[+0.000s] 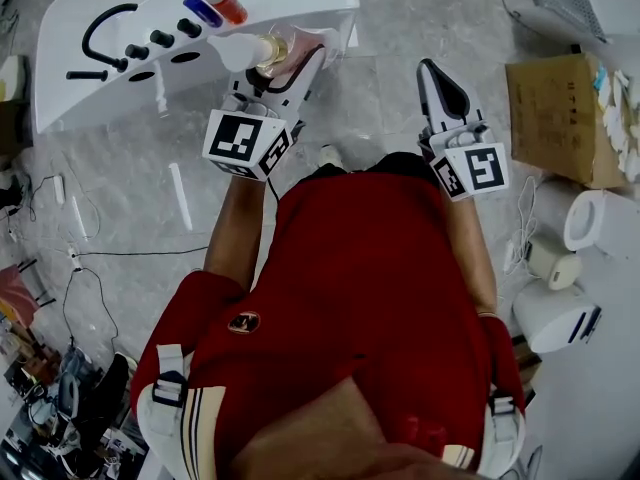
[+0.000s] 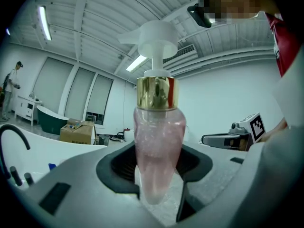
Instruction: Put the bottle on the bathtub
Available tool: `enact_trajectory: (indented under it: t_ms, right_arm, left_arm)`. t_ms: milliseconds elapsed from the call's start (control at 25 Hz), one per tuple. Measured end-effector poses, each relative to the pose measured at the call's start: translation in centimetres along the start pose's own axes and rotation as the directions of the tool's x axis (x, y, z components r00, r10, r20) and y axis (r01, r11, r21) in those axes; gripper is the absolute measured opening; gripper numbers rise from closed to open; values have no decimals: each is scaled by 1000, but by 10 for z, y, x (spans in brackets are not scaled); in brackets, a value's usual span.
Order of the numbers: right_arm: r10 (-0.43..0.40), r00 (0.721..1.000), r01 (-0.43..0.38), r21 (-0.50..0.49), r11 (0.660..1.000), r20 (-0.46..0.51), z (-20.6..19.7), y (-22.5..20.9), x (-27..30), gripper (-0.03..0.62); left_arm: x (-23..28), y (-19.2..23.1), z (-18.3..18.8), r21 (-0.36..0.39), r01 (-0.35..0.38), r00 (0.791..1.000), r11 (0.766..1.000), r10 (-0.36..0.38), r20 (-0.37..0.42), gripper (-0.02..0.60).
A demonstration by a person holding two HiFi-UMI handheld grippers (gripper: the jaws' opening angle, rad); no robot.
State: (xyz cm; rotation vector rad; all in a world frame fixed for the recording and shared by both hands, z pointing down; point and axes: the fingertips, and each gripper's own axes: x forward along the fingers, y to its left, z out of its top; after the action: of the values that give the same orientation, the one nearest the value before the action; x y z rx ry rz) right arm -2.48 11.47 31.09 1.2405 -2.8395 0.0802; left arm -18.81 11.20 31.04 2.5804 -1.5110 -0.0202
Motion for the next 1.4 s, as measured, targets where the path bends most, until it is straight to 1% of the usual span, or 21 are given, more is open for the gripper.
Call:
enact_trajectory:
  t_ms: [280, 560, 760, 1000, 1400]
  right_arm:
    - [2, 1000, -2, 5, 1000, -24, -6, 0, 13, -6]
    - [17, 1000, -16, 40, 999, -10, -13, -24, 27, -6]
    - [31, 999, -32, 61, 998, 11, -12, -54, 49, -6]
    - [67, 998, -68, 86, 994, 18, -12, -101, 75, -6]
    - [134, 991, -136, 128, 982, 19, -19, -173, 120, -6]
  left_arm:
    - [2, 19, -4, -23, -19, 1000, 1000, 19, 2, 224]
    - [18, 24, -7, -13, -54, 998, 998, 53, -22, 224]
    - [46, 31, -6, 10, -77, 996, 997, 77, -43, 224]
    - [96, 39, -9, 21, -114, 991, 993, 116, -71, 224]
    - [176, 55, -25, 44, -190, 972, 981, 195, -133, 224]
